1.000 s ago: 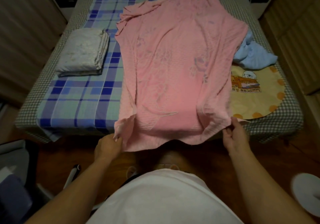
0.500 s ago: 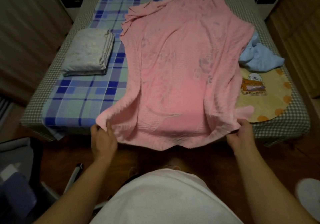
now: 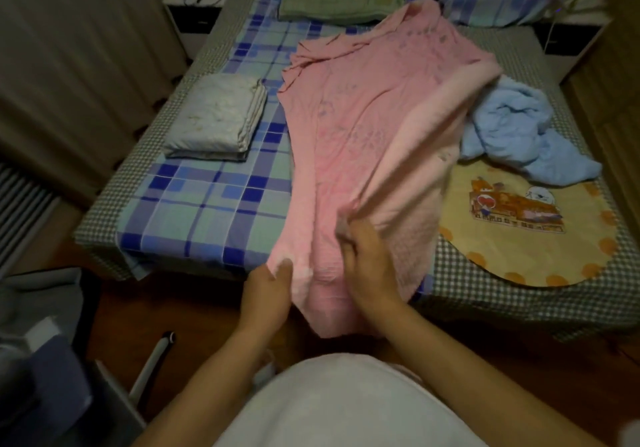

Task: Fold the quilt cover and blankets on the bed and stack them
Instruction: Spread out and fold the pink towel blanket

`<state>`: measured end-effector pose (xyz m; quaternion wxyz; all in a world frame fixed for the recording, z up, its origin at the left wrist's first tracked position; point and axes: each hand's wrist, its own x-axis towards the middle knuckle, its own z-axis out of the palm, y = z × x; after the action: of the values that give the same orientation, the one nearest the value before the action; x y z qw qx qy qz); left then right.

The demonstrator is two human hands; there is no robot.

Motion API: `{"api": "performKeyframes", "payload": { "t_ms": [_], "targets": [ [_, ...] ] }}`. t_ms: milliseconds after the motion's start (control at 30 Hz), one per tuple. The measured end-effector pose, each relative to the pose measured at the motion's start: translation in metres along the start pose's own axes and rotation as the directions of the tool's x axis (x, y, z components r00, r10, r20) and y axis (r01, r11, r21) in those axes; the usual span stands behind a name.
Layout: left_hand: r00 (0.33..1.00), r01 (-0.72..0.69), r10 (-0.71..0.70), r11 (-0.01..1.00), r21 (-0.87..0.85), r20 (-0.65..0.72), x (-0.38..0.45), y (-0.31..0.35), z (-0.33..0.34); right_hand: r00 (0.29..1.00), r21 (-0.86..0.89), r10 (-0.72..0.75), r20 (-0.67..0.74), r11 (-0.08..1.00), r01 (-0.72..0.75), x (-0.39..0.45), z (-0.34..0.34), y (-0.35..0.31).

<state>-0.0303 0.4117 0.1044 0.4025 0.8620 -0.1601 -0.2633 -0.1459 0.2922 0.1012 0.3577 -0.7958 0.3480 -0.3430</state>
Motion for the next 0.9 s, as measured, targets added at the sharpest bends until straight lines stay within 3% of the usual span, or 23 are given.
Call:
{"api": "performKeyframes", "payload": {
  "t_ms": [100,267,433,667,767,900],
  "targets": [
    [0.994,-0.049,0.048,0.999,0.015,0.097,-0.002,0.007,-0.003,0.991,-0.102,-0.044,0.130,0.993,0.058,-0.018,0.019,0.003],
    [0.963,0.061,-0.029,0.992,-0.111,0.266,0.007,0.009,-0.014,0.998,-0.207,0.045,0.033,0.978,-0.038,-0.015,0.013,-0.004],
    [0.918,0.039,0.003,0.994,-0.099,0.397,0.010,0.027,-0.013,0.997,-0.235,0.060,0.048,0.971,-0.047,-0.030,0.022,-0.011],
    [0.865,0.112,-0.024,0.983,-0.146,0.501,0.014,0.027,-0.016,0.945,-0.178,0.321,-0.058,0.929,-0.326,-0.022,0.021,-0.024],
    [0.852,0.070,-0.004,0.992,-0.106,0.524,0.014,0.031,-0.021,0.967,-0.193,0.252,-0.018,0.949,-0.251,-0.018,0.025,-0.028],
    [0.854,0.034,0.006,0.997,-0.067,0.521,0.016,0.037,-0.030,0.965,-0.182,0.137,-0.222,0.967,-0.179,-0.012,0.017,-0.035]
  ]
}}
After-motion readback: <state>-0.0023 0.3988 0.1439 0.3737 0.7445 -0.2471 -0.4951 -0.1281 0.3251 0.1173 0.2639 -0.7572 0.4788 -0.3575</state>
